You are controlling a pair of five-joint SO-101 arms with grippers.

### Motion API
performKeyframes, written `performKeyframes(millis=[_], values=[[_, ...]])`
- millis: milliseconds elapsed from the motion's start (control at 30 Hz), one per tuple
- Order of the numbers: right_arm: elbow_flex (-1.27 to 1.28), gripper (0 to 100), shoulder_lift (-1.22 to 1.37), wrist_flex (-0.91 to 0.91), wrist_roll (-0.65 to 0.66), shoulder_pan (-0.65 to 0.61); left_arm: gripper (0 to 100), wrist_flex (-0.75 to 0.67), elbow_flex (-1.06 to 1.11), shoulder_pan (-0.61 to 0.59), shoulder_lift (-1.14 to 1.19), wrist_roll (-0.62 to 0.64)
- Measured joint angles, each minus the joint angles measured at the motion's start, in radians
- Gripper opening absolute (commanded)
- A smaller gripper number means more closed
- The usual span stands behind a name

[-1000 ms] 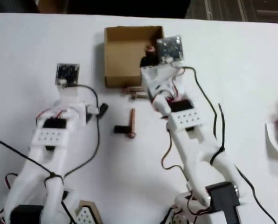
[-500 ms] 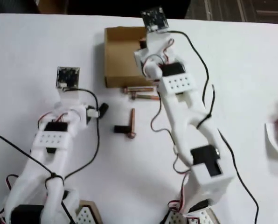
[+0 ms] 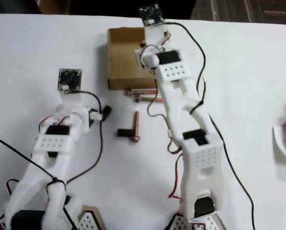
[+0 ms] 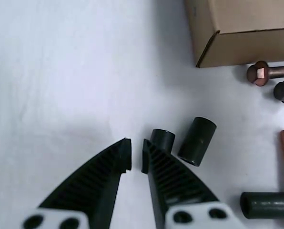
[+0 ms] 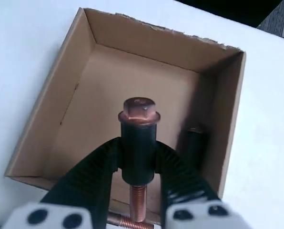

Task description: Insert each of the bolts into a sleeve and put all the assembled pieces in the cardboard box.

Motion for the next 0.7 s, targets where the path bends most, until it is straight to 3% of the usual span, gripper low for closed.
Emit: performKeyframes(millis=[433,700], values=[[-0.377,2.0,0.304,0.126,0.0,0.023,7,-0.003,0.021,0.002,0.0,0.0],[-0.459,2.0,0.42,0.126,0.0,0.028,7,-0.003,0.025,0.002,0.0,0.0]])
